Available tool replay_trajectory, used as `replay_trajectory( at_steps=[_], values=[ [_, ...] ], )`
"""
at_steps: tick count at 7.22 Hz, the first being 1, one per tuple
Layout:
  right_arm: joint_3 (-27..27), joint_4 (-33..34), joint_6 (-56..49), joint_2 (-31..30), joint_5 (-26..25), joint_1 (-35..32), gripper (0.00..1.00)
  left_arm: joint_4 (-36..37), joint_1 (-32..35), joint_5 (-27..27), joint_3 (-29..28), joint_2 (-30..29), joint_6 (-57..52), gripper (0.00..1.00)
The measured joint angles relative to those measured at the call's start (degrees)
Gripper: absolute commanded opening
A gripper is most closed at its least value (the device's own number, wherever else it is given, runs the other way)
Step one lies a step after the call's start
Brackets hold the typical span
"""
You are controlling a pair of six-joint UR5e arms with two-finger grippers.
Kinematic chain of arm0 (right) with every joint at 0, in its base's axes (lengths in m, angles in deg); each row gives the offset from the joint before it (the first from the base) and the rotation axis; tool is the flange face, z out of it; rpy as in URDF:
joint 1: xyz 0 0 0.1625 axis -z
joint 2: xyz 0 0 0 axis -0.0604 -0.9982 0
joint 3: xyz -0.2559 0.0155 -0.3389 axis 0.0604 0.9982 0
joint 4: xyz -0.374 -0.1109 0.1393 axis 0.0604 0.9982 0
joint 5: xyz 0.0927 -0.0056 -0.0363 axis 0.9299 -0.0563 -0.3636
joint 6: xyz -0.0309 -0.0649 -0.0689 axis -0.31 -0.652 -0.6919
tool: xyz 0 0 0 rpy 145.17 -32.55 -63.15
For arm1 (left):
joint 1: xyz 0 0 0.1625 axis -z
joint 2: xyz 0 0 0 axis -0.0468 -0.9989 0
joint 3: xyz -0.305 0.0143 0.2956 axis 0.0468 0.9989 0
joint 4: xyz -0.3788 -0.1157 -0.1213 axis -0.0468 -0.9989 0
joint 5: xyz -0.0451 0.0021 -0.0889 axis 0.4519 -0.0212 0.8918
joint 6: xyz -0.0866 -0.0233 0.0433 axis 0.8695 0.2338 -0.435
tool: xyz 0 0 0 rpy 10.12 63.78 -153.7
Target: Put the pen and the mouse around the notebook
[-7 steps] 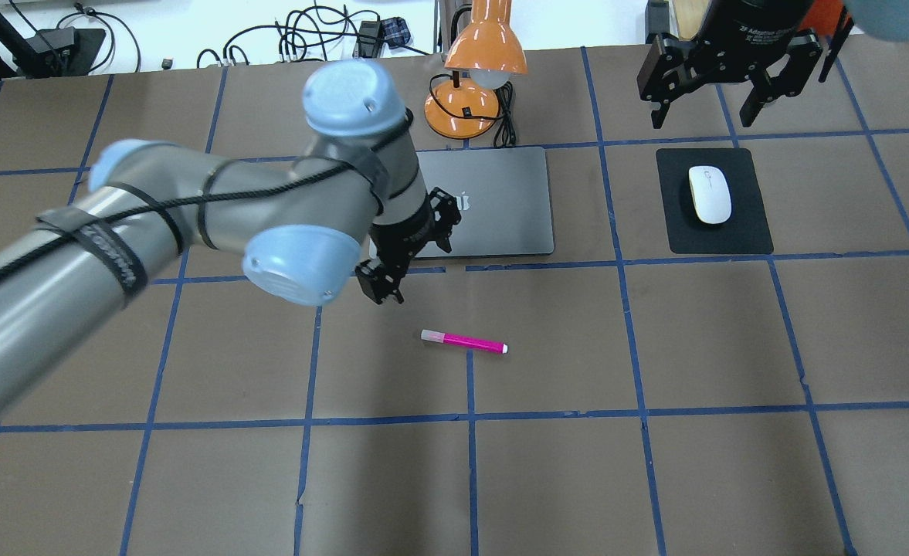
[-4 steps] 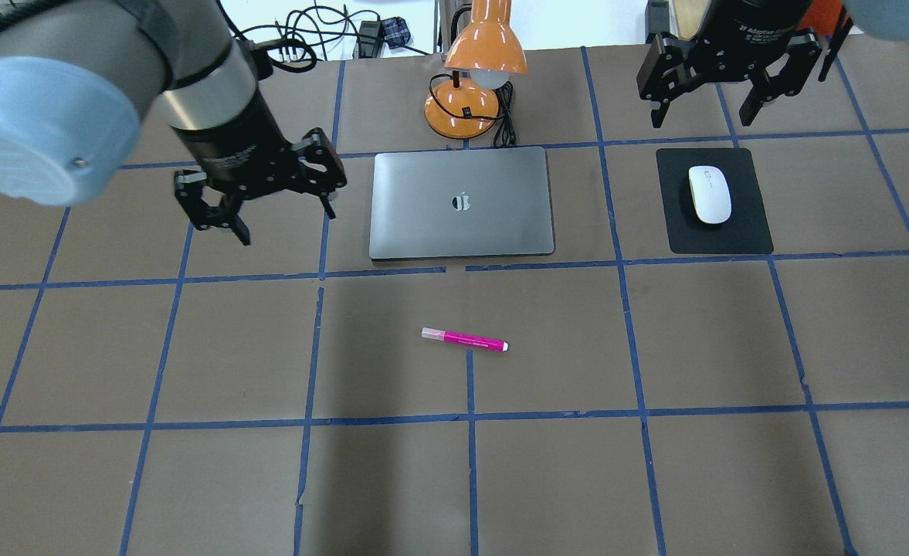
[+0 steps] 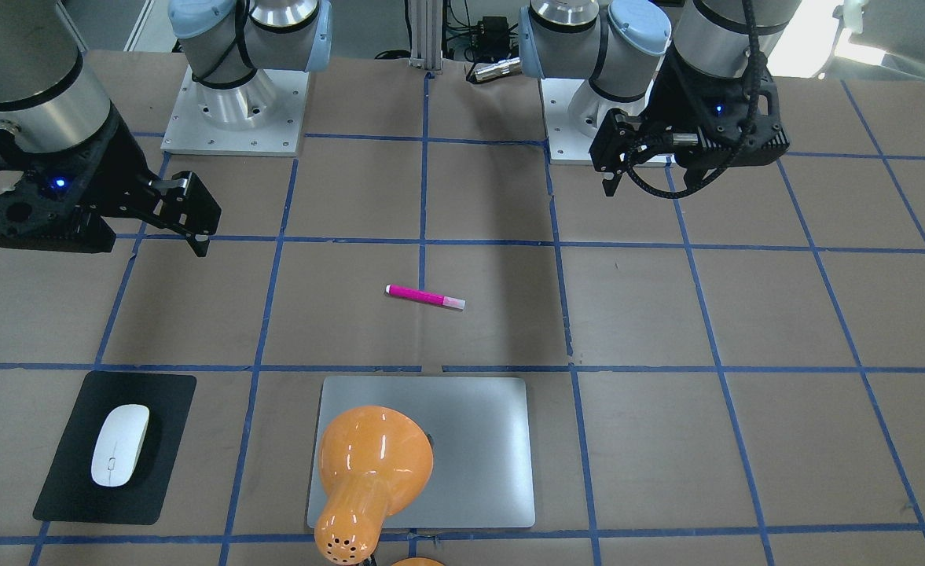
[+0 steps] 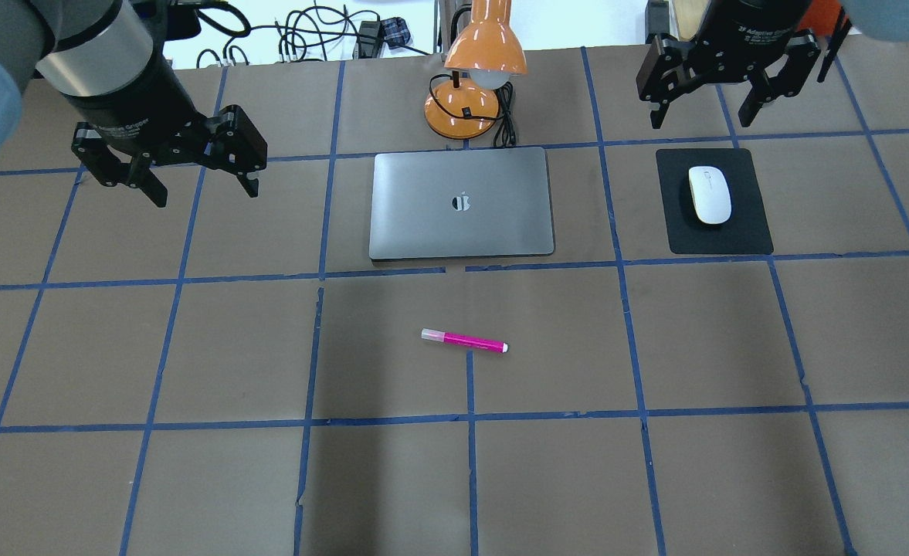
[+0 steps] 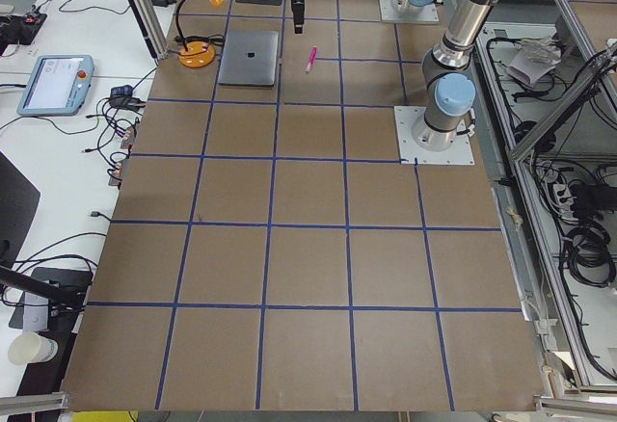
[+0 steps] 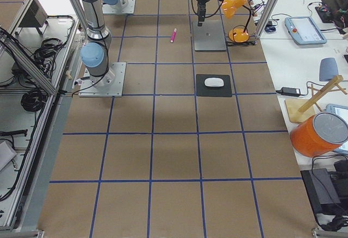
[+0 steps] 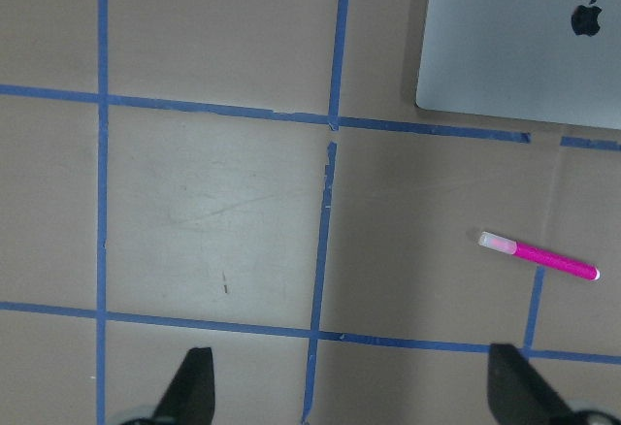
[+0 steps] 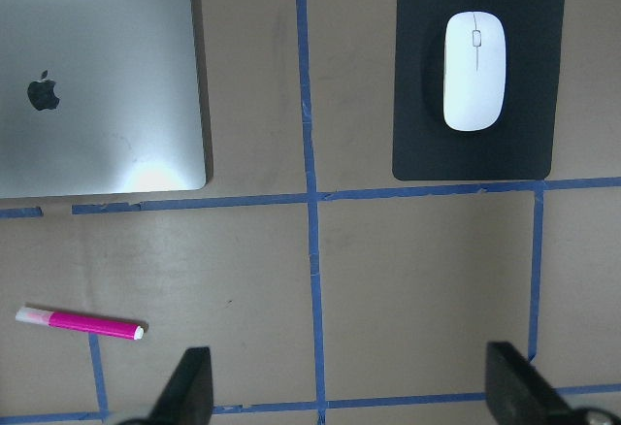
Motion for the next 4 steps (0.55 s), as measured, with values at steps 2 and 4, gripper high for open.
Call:
replay_trajectory(
  at_steps=[2, 4],
  values=[
    [0.0, 0.0, 0.1, 0.0, 0.1, 0.0, 1.0, 0.3, -0.3, 0.0, -0.3, 0.1, 0.3, 1.0],
    [0.0, 0.0, 0.1, 0.0, 0.0, 0.0, 1.0, 0.2, -0.4, 0.0, -0.5, 0.2, 0.5, 1.0]
  ],
)
